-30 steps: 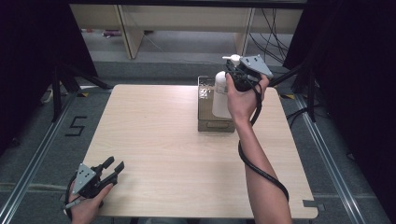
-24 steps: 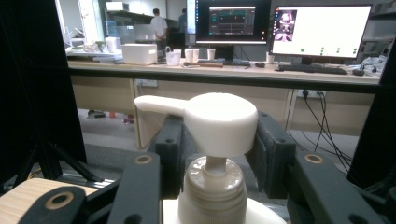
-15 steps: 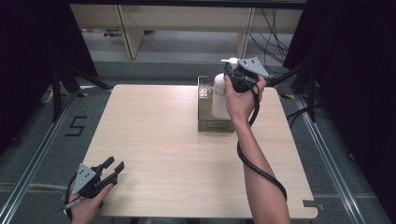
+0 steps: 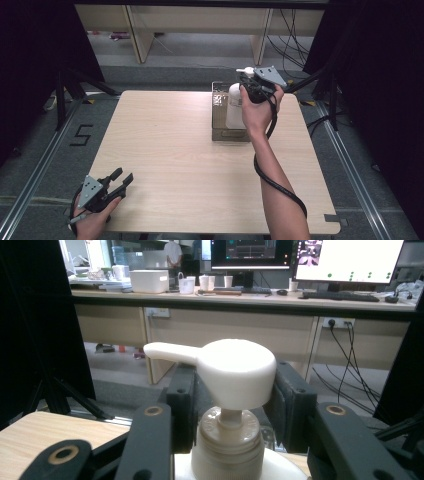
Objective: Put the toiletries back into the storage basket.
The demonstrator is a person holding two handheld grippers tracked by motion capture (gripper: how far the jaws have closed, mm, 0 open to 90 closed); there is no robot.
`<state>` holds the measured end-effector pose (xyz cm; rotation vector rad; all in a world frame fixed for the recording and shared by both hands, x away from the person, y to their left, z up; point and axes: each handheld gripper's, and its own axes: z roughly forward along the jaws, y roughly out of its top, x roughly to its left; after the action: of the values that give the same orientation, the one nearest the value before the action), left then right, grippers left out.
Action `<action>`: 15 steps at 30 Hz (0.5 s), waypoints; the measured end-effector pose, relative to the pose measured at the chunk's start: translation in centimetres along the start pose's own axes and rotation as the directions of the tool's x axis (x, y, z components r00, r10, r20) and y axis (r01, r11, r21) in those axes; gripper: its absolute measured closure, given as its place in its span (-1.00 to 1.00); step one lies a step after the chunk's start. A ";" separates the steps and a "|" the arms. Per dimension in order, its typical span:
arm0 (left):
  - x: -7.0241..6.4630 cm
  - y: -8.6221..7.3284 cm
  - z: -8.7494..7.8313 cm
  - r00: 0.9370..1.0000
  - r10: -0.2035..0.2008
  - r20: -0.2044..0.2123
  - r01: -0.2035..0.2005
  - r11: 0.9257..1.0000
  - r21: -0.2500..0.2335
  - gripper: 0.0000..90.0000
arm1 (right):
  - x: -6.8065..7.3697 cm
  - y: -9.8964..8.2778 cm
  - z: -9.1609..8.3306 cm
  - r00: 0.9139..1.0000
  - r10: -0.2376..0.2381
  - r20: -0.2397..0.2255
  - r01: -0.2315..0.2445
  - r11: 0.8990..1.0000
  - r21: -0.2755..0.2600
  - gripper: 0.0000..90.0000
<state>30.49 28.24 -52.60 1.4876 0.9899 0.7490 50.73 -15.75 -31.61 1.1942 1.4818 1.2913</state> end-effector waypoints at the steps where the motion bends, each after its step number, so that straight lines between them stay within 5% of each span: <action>1: 0.0 0.0 0.0 1.000 0.000 -0.001 0.000 1.000 0.002 0.13 | 0.0 -0.1 0.0 1.000 0.005 0.000 -0.005 1.000 0.005 0.34; 15: 0.0 0.1 -0.1 1.000 0.004 -0.007 -0.003 1.000 0.014 0.13 | -0.4 -2.0 0.4 1.000 0.009 -0.002 -0.009 0.999 0.052 0.34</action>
<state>30.41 28.26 -52.54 1.4997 0.9997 0.7518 50.94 -16.12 -33.66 1.2342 1.5215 1.2672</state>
